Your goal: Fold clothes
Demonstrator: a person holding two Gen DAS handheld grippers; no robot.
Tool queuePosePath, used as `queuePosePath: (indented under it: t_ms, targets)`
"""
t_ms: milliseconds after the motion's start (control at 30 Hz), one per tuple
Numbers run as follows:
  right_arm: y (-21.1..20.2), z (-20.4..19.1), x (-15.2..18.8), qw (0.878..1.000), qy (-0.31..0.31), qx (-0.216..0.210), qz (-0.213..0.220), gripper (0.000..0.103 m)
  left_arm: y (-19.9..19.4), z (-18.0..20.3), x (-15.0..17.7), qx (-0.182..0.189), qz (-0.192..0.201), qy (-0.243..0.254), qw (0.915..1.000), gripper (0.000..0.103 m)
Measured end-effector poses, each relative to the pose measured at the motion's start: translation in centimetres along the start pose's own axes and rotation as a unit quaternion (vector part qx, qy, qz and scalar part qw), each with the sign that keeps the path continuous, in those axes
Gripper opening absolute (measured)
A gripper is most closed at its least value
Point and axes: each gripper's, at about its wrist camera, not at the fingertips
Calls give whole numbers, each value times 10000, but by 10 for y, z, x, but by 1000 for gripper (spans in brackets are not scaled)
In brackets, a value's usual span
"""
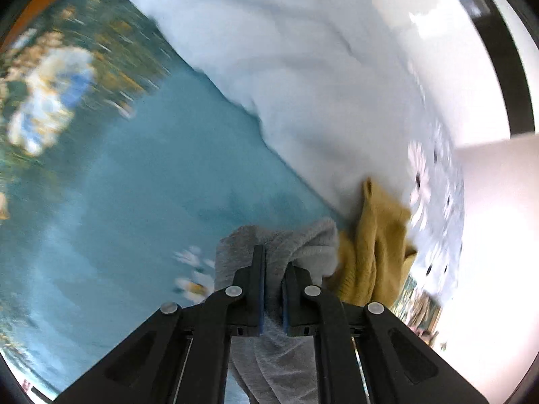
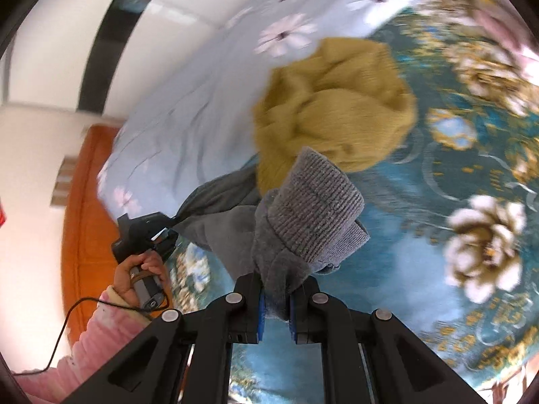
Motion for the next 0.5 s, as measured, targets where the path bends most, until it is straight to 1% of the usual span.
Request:
queuePosePath:
  t_ms: [67,133,200,267,300,367,400,433,467,500]
  targets:
    - [15,-20,2,9995,-196,-200,-160,11,-48,-23,-13,24,431,-122,9990,7]
    - [25,-44,4,9977,-416,-468,-270,11,-99,-38,-19,139,855,-295,9958,7]
    - [26,-63,5,9954,-602,-697,-255,11,-131,-49,-13,328,1159,-457,9917,7]
    - [17,-75,4,9933,-769,-853,-138,11,-147,-52,1,480,1384,-578,9875,7]
    - [10,-77,4,9925,-830,-891,-72,11,-155,-59,15,562,1423,-660,9860,7]
    - [-2,-80,3,9909,-947,-957,63,11,-140,-70,43,674,1321,-861,9852,7]
    - [-9,-74,2,9915,-942,-891,138,11,-128,-78,63,713,1152,-997,9858,7]
    - [-14,-64,-1,9928,-903,-762,200,11,-119,-83,80,702,940,-1112,9869,8]
    - [-20,-53,-3,9941,-855,-622,258,11,-101,-90,95,649,648,-1228,9882,8]
    - [-23,-35,-5,9961,-736,-385,287,11,-82,-97,110,591,341,-1344,9886,8]
Point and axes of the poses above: each gripper's, at about its wrist camera, not at the fingertips, and y roughly the way its jaws point, z to its right, x to its underside, and after that the axes turned 6 degrees about y, right-handed
